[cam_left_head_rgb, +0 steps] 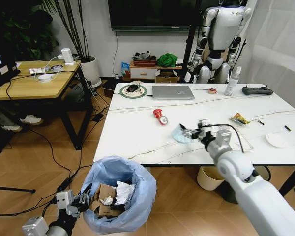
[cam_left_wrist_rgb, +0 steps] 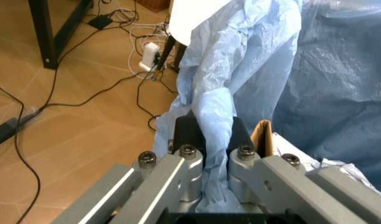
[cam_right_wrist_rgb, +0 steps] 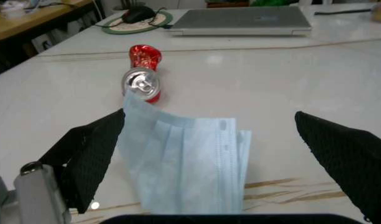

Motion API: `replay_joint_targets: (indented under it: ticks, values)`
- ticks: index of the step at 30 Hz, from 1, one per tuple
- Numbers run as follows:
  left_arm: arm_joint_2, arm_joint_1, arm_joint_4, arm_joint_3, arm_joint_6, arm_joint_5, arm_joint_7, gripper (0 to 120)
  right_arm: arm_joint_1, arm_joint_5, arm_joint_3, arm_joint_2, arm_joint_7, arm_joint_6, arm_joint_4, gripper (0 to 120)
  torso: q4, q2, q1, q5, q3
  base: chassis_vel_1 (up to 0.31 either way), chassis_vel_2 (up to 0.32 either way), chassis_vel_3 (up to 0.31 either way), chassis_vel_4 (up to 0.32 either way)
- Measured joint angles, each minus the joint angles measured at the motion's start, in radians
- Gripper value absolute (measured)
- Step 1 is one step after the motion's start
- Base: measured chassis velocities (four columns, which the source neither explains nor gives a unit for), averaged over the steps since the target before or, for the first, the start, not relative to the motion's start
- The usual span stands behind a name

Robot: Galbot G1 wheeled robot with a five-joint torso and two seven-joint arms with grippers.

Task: Pick up the trash bin and place the trash from the table into it.

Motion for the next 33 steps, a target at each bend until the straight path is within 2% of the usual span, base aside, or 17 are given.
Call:
replay_joint_targets:
  ticks: [7,15,19,21,25,26,32,33]
  values:
    - [-0.002,0.001,0.0,0.0,-0.001,0.002,0.001,0,0.008,0.036,-0.036,0.015,-0.039,0.014,-0.03,100,0.0001,0.0,0.0,-0.0002,0.0,0.0,0.0,0.0,0.0]
    - [0.005,0.006,-0.006,-0.004,-0.003,0.002,0.003,0,0.039,-0.062,-0.067,0.042,-0.046,0.015,-0.134,100,0.0001,0.0,0.0,-0.0001,0.0,0.0,0.0,0.0,0.0]
    - [0.01,0.007,-0.006,-0.005,-0.003,-0.001,0.003,0,0.041,-0.079,-0.067,0.052,-0.053,0.026,-0.157,86,0.0001,0.0,0.0,-0.0003,0.0,0.0,0.0,0.0,0.0]
    - [0.012,0.007,-0.006,-0.005,-0.003,-0.001,0.003,0,0.04,-0.08,-0.068,0.052,-0.055,0.028,-0.157,82,0.0001,0.0,0.0,-0.0003,0.0,0.0,0.0,0.0,0.0]
    - [0.017,0.004,-0.005,-0.006,-0.003,-0.005,0.003,0,0.036,-0.085,-0.071,0.059,-0.059,0.032,-0.156,65,0.0,0.0,0.0,-0.0004,0.0,0.0,0.0,0.0,0.0]
    - [0.017,0.004,-0.005,-0.006,-0.003,-0.005,0.003,0,0.036,-0.085,-0.071,0.059,-0.059,0.032,-0.156,65,0.0,0.0,0.0,-0.0004,0.0,0.0,0.0,0.0,0.0]
    - [0.021,0.003,-0.003,-0.008,-0.003,-0.009,0.003,0,0.036,-0.094,-0.079,0.063,-0.062,0.038,-0.154,39,0.0001,0.0,0.0,-0.0003,0.0,0.0,0.0,0.0,0.0]
    - [0.021,0.003,-0.003,-0.008,-0.003,-0.009,0.003,0,0.036,-0.094,-0.079,0.063,-0.062,0.038,-0.154,39,0.0001,0.0,0.0,-0.0003,0.0,0.0,0.0,0.0,0.0]
